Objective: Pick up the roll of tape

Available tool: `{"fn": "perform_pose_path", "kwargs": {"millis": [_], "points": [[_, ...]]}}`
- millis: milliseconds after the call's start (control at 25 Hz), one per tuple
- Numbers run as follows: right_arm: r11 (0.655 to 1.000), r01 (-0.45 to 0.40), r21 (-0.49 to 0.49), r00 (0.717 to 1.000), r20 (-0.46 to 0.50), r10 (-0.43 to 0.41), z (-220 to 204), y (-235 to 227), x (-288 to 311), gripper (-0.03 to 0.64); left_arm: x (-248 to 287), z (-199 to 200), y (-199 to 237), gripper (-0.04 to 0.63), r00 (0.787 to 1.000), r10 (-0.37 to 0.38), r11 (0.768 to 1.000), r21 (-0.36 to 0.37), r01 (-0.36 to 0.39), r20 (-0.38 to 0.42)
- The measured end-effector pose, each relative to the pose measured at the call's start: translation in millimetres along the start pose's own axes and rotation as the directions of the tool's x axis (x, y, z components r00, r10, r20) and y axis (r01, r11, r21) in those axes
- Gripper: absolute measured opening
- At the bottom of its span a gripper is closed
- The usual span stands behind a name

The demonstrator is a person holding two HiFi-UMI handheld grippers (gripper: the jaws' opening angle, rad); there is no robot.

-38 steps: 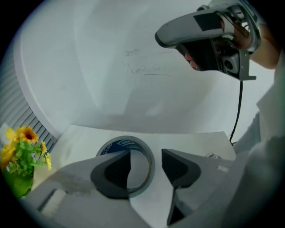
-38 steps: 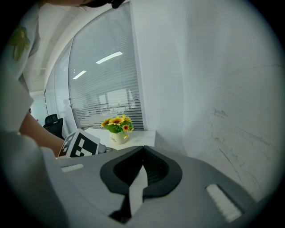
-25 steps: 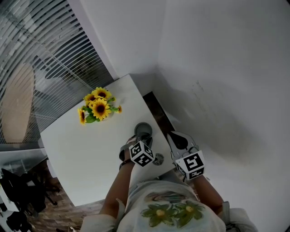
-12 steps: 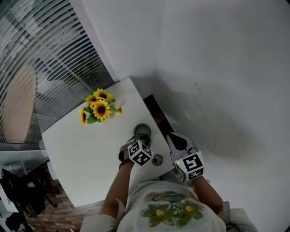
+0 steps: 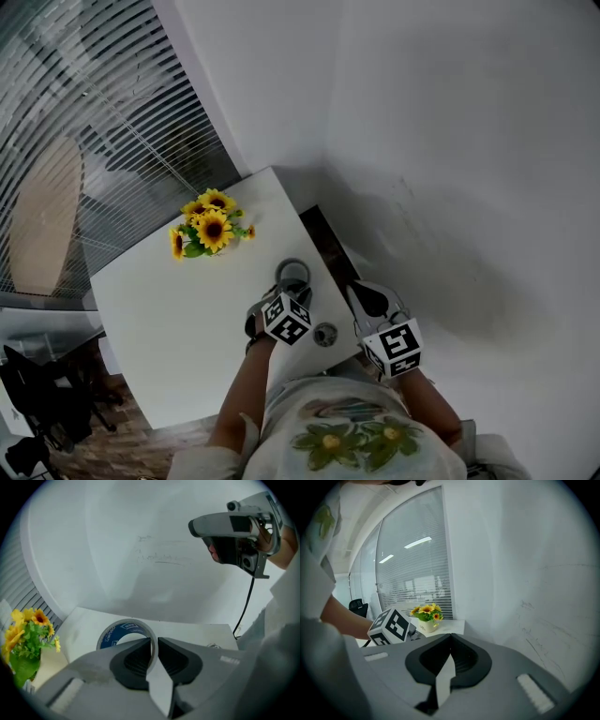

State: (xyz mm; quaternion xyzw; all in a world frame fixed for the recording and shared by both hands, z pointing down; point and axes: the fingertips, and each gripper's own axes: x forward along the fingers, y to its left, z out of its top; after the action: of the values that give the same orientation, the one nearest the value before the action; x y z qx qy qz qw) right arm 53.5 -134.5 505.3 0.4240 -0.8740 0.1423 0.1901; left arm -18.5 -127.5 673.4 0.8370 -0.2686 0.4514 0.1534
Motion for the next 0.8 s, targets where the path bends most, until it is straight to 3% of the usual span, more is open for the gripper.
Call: {"fn": "perform_pose_path", "kwargs": {"millis": [480, 800], "points": [[1.000, -0.017, -0.022, 1.000, 0.021, 0.017, 5, 6, -9, 0.000, -27, 18, 6, 0.057, 0.994, 0.064, 0.997, -0.050, -0.059, 0.090], [0.999, -0.023, -0.027, 0.999, 0.023, 0.024, 1, 10, -17, 0.000, -50, 30, 3, 0.057, 0.980, 0.076, 0.991, -0.119, -0.054, 0.186]]}}
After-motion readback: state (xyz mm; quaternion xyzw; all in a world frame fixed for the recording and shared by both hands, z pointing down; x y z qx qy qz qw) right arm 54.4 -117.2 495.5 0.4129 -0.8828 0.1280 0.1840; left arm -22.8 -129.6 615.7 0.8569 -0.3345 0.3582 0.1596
